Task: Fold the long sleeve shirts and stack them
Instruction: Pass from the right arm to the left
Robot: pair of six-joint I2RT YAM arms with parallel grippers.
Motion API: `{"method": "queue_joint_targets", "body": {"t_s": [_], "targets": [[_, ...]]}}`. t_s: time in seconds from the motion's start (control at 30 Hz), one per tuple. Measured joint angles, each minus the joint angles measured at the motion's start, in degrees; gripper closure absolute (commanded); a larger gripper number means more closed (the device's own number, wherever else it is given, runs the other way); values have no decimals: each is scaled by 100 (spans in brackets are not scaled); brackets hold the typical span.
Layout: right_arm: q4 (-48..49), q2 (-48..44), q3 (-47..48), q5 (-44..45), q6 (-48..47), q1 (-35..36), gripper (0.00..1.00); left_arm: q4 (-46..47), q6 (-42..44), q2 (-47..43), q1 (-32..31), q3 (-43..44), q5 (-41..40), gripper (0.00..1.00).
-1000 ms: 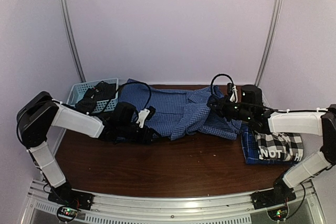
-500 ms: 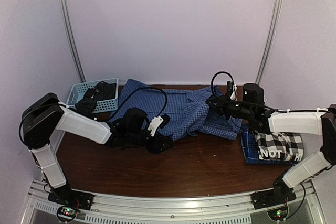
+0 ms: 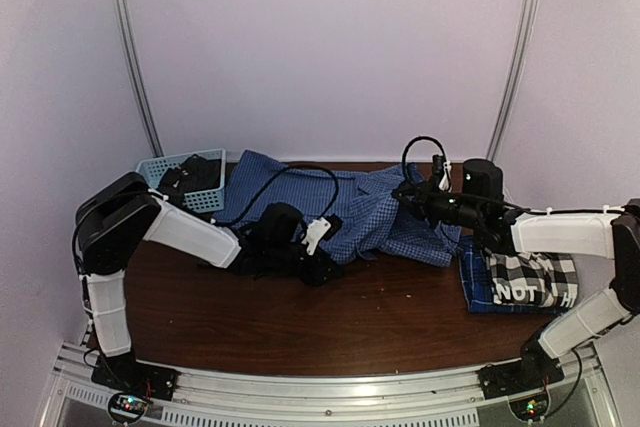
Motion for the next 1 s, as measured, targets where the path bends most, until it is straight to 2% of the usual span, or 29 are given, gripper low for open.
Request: {"method": "queue_joint_targets", "body": {"t_s": [0.2, 0.23, 0.4, 0.57, 0.73, 0.83, 1.0], "targets": [[15, 0, -55, 0, -4, -9, 100, -2, 83, 208, 0, 212, -35, 96], [15, 0, -66, 4, -15, -15, 100, -11, 101, 212, 0, 221, -20, 100], [-98, -55, -129, 92, -197, -87, 100, -260, 190, 57, 0, 188, 87, 100], [-326, -105, -240, 352, -525, -186, 98, -927, 291, -654, 0, 221, 407, 100], [-522, 22, -291, 597, -890, -286, 96, -1762, 382, -922, 0, 1043, 704, 100], [-592, 404, -291, 691, -1121, -396, 94, -2389, 398, -898, 44, 1816, 813, 100], [-610, 715, -221, 708, -1303, -492, 91, -2841, 306, -317, 297, 2855, 1014, 100]]}}
